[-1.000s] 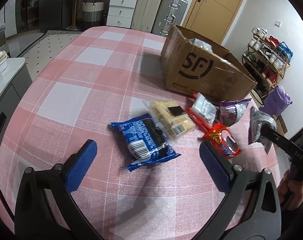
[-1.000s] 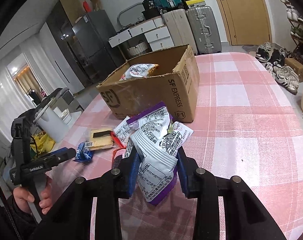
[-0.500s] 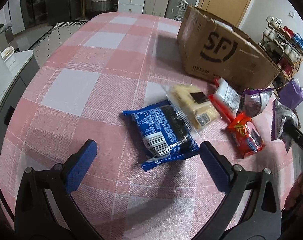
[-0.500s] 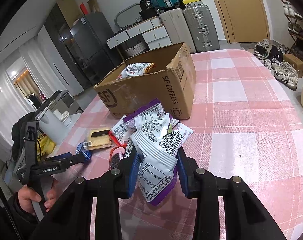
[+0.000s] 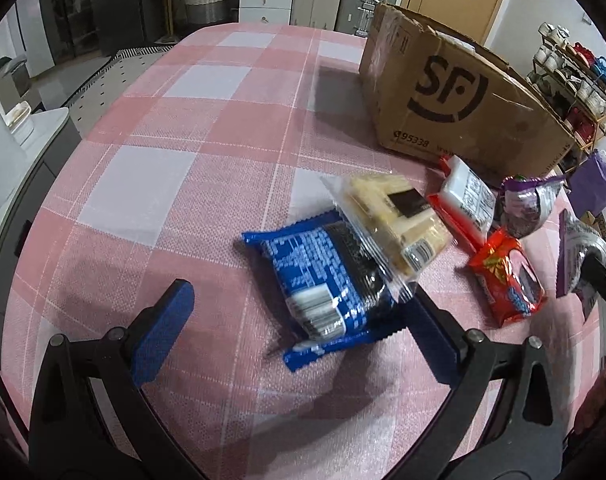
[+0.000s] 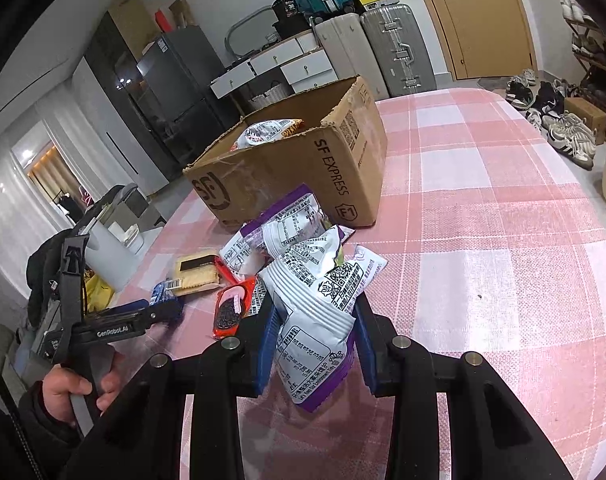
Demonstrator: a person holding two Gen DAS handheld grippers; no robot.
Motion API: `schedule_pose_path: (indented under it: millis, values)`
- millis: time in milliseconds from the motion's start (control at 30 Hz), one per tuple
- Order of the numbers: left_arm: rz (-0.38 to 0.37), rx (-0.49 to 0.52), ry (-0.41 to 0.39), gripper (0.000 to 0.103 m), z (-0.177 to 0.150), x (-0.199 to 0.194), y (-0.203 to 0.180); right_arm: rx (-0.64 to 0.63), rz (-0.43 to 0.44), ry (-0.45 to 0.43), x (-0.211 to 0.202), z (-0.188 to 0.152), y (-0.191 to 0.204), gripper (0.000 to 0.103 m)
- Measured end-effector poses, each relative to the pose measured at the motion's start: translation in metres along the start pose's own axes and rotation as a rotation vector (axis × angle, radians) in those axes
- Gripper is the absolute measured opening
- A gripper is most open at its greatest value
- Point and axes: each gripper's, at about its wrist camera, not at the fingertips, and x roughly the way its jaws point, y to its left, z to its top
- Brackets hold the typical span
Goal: Organize snacks
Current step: 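Lift the noodle bag with the right tool while the left tool grasps the blue biscuit pack, then carry both packs over the box and open both tools to drop them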
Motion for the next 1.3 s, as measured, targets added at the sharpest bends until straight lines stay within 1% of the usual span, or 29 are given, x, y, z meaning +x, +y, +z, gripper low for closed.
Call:
schedule_pose_path:
  millis: [67,100,133,167,200,233,267,300,367,567,767,867,1133,1200,1300]
  values:
    - [0.030,0.007,-0.003,0.100,0.002,0.003,-0.001,0.002,0.001,0.001,0.000,0.000,0.000,0.035]
    - [0.051,0.012,-0.002,0.096,0.002,0.003,-0.001,0.003,0.002,0.000,-0.001,-0.001,0.000,0.035]
    - [0.064,0.018,-0.002,0.094,0.003,0.004,-0.002,0.004,0.002,0.000,-0.001,-0.001,-0.001,0.035]
    - [0.067,0.026,-0.006,0.088,0.003,0.003,-0.002,0.006,0.002,0.000,-0.002,-0.002,-0.001,0.035]
    - [0.060,0.028,-0.010,0.080,0.002,0.002,-0.001,0.006,0.003,0.001,-0.002,-0.002,-0.001,0.035]
    - [0.055,0.028,-0.015,0.075,0.002,0.001,0.000,0.005,0.003,0.001,-0.003,-0.002,-0.001,0.035]
    - [0.047,0.029,-0.022,0.057,0.002,-0.001,0.001,0.003,0.004,0.001,-0.004,-0.003,0.000,0.035]
    - [0.038,0.029,-0.029,0.045,0.002,-0.003,0.003,0.002,0.004,0.001,-0.005,-0.003,0.001,0.035]
    - [0.008,0.033,-0.024,0.041,0.002,-0.004,0.008,0.001,0.006,0.000,-0.007,-0.005,0.003,0.035]
    - [-0.036,0.012,-0.031,0.040,-0.002,-0.012,0.020,-0.007,0.009,-0.003,-0.011,-0.005,0.009,0.035]
    - [-0.047,0.016,-0.050,0.041,-0.009,-0.026,0.021,-0.022,0.015,-0.011,-0.021,-0.007,0.018,0.035]
    - [-0.049,0.006,-0.072,0.041,-0.010,-0.039,0.022,-0.031,0.015,-0.019,-0.026,-0.007,0.024,0.036]
    - [-0.080,0.035,-0.138,0.041,-0.003,-0.074,0.011,-0.050,0.027,-0.068,-0.050,0.001,0.041,0.035]
    - [-0.096,0.044,-0.154,0.041,0.001,-0.084,0.005,-0.053,0.027,-0.079,-0.054,0.004,0.044,0.036]
    - [-0.133,0.076,-0.201,0.041,0.009,-0.104,-0.010,-0.065,0.035,-0.094,-0.062,0.009,0.050,0.035]
